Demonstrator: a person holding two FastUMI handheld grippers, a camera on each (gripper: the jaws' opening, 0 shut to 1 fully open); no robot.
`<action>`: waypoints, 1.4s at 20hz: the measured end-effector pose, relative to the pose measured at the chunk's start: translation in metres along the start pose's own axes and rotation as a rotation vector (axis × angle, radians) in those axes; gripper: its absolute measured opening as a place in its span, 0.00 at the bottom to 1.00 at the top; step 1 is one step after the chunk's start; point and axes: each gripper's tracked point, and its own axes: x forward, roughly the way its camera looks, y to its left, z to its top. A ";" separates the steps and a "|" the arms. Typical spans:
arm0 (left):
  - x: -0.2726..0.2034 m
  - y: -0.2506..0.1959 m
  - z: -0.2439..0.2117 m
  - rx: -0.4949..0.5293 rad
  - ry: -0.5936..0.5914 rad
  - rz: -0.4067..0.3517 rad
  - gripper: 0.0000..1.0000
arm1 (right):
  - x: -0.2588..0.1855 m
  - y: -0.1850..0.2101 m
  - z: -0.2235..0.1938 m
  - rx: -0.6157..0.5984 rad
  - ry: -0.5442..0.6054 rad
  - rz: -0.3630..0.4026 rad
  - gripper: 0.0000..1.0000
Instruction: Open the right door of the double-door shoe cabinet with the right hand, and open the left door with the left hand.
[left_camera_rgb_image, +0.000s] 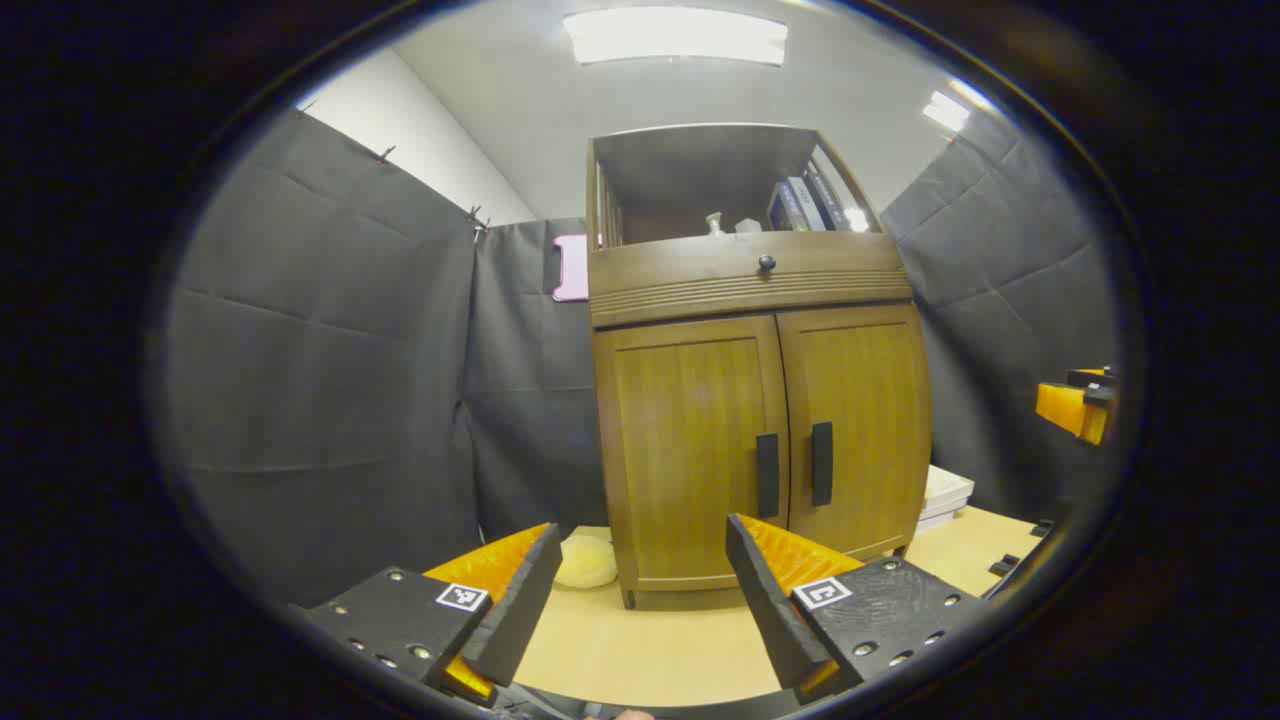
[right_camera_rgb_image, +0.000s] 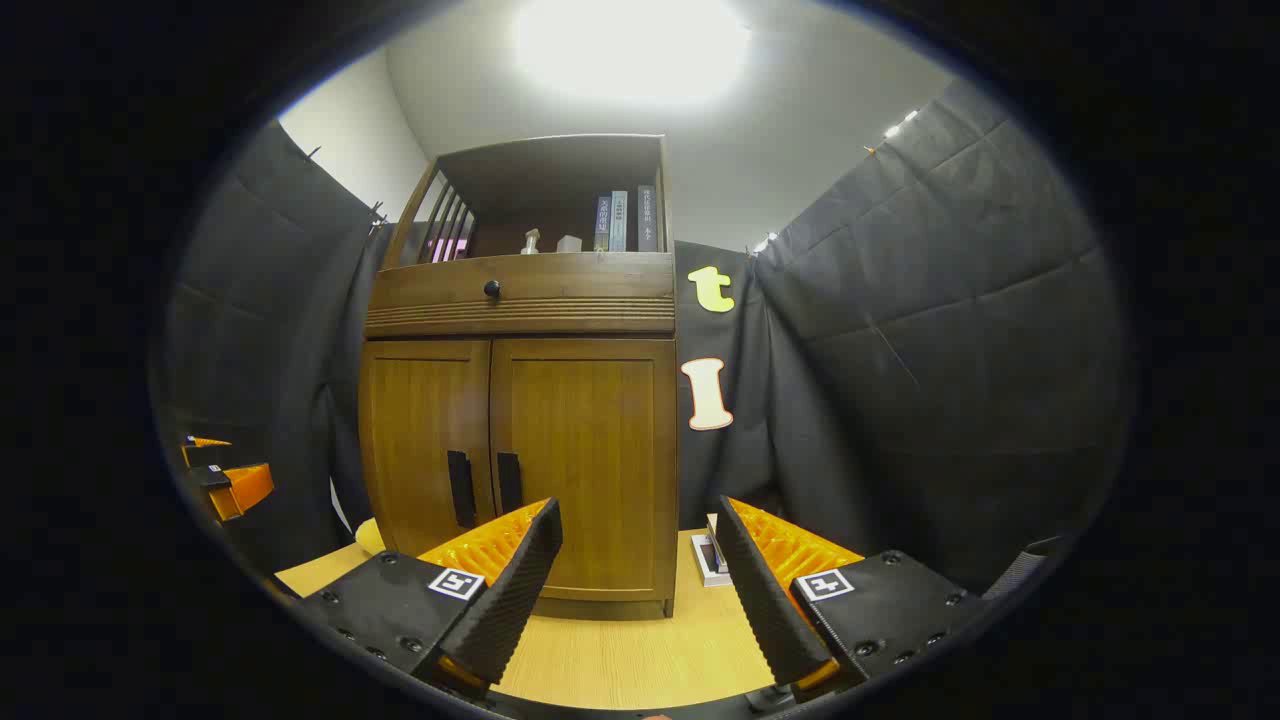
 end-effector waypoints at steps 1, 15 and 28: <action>0.000 0.000 0.002 -0.003 0.000 0.000 0.95 | -0.001 0.000 0.002 -0.001 -0.005 -0.001 0.96; -0.008 0.003 0.008 0.005 -0.028 0.013 0.95 | -0.016 -0.004 0.010 0.004 -0.017 -0.004 0.97; -0.010 0.007 0.010 0.027 -0.042 0.059 0.95 | -0.008 -0.003 0.001 0.021 -0.008 0.068 0.97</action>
